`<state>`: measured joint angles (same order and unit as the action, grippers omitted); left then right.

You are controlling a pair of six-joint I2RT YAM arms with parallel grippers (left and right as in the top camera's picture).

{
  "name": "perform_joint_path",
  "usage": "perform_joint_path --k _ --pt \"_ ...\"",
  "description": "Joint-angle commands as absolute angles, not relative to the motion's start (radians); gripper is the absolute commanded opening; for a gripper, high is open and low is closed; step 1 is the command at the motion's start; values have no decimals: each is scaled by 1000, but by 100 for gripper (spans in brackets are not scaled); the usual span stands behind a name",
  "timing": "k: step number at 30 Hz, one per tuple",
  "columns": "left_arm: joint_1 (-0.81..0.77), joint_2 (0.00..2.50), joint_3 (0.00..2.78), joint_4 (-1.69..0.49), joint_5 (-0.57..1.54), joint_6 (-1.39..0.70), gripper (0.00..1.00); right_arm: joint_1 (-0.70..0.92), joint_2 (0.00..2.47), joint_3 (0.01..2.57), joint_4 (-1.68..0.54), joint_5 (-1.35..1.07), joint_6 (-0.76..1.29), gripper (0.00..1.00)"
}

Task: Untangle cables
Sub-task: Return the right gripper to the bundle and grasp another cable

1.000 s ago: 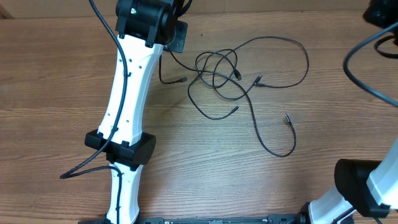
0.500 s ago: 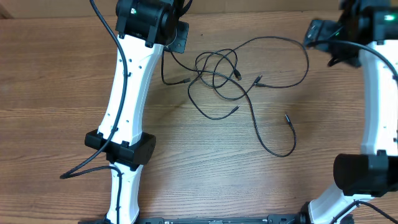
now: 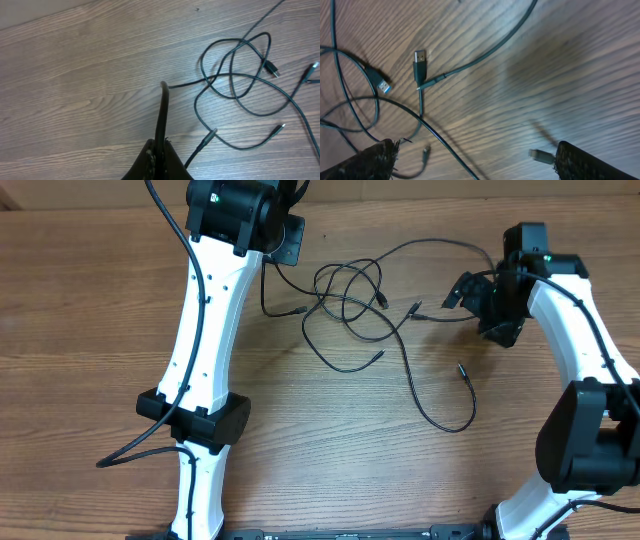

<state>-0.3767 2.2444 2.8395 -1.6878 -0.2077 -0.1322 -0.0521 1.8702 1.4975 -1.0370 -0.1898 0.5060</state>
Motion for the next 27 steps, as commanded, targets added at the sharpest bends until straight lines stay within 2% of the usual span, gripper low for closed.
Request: perform_joint_path --k 1,4,9,12,14,17,21,27 --pt "-367 2236 2849 -1689 -181 -147 5 -47 1860 1449 -974 -261 618 100" --pt "-367 2236 2849 -1689 -181 -147 5 -26 1860 1439 -886 -331 364 100" --pt "-367 2236 2849 -1689 -181 -147 4 17 1860 1439 -885 -358 -22 100" --pt "-367 2236 2849 -1689 -182 -147 4 46 1860 1439 -930 -521 -178 100" --pt "-367 2236 2849 -1689 -182 -147 4 81 1860 1439 -944 -555 -213 100" --pt "-367 2236 2849 -1689 -182 -147 5 165 1861 1439 -893 -508 -101 100" --pt "-367 2236 2849 -1689 -182 -147 5 247 1861 1439 -734 -392 274 100" --pt "-367 2236 2849 -1689 -181 -147 4 280 1872 1439 -484 -393 690 100"
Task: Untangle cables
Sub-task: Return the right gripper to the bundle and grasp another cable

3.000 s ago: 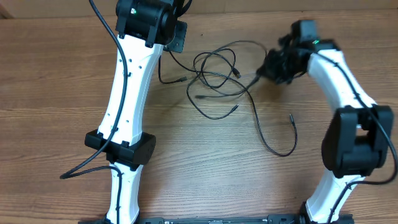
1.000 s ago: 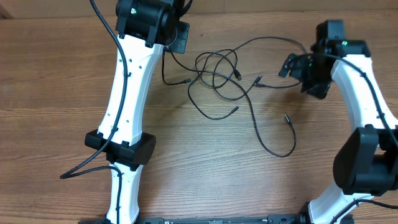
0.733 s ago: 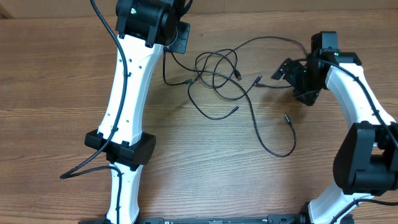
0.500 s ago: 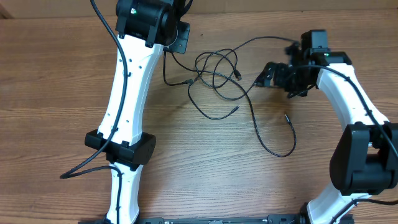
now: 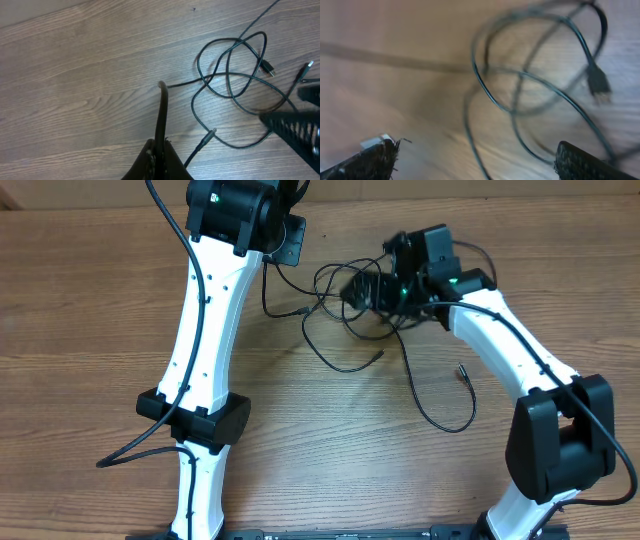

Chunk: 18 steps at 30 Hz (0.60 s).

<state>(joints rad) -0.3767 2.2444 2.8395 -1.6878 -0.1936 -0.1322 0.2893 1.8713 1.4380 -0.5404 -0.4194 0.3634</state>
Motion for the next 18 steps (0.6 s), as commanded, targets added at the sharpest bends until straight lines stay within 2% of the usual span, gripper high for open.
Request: perform_joint_path --k 1,3,7,10,18 --pt "-367 2236 2849 -1689 -181 -147 4 278 1880 1439 -458 -393 749 100" --pt "-367 2236 2849 -1689 -181 -147 4 268 1921 1439 -405 -410 851 100" --pt "-367 2236 2849 -1689 -181 -147 4 254 2014 1440 -270 -528 899 100" --pt "-367 2236 2849 -1689 -181 -147 5 234 2078 1440 -163 -579 1020 100" --pt "-367 2236 2849 -1689 -182 -147 4 223 2111 1440 115 -577 1284 100"
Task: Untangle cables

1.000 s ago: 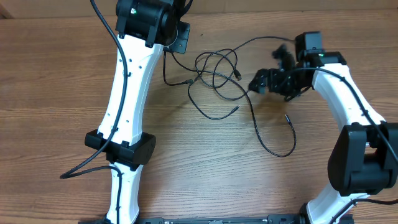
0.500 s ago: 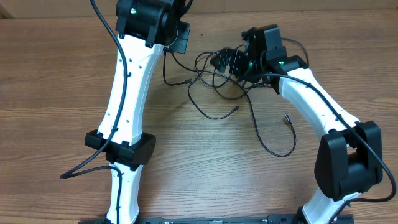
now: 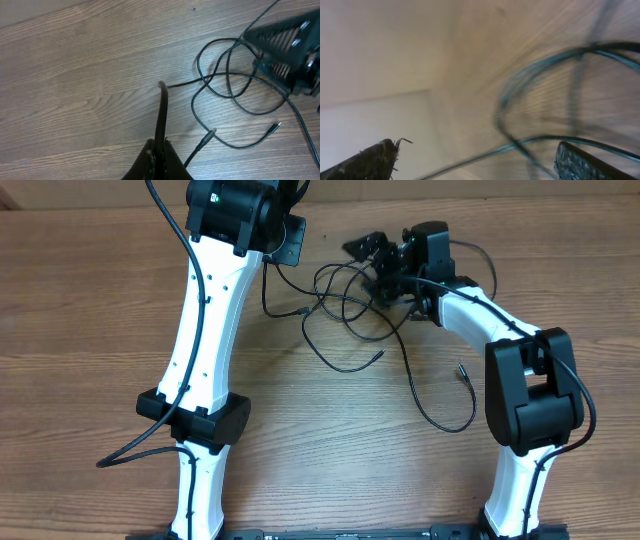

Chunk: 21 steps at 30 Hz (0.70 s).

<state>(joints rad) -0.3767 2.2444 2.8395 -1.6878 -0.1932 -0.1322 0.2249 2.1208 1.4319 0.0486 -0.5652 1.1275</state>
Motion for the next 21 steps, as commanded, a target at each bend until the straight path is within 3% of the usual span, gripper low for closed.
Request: perform_joint_path --k 1,6,21 --pt "-367 2236 2849 -1689 -182 -147 5 225 2113 1440 157 -574 1314 100" --pt "-367 2236 2849 -1689 -182 -147 5 234 2163 1442 231 -579 1430 100" --pt "-367 2236 2849 -1689 -182 -146 5 263 2250 1442 255 -554 1433 98"
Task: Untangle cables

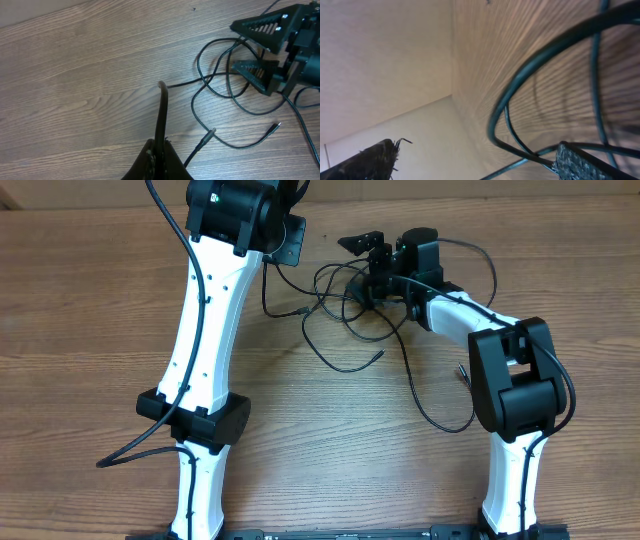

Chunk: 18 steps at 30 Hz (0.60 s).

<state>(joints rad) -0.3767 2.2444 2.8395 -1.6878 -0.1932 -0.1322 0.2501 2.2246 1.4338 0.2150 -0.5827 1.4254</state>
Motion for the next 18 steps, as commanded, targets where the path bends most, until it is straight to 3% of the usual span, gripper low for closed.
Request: perform_joint_path --k 1,6,8,11,12,18 --pt "-367 2236 2849 -1689 -183 -146 4 263 2251 1442 269 -554 1437 96" --pt "-367 2236 2849 -1689 -183 -146 5 264 2252 1442 250 -551 1443 75" --pt "-367 2236 2849 -1689 -182 -146 4 265 2252 1442 234 -551 1443 59" --pt "-367 2236 2849 -1689 -182 -146 4 265 2252 1442 223 -550 1442 9" --pt "-367 2236 2849 -1689 -182 -146 5 265 2252 1442 223 -547 1443 4" --pt "-367 2236 2849 -1689 -183 -146 4 268 2252 1442 223 -546 1439 4"
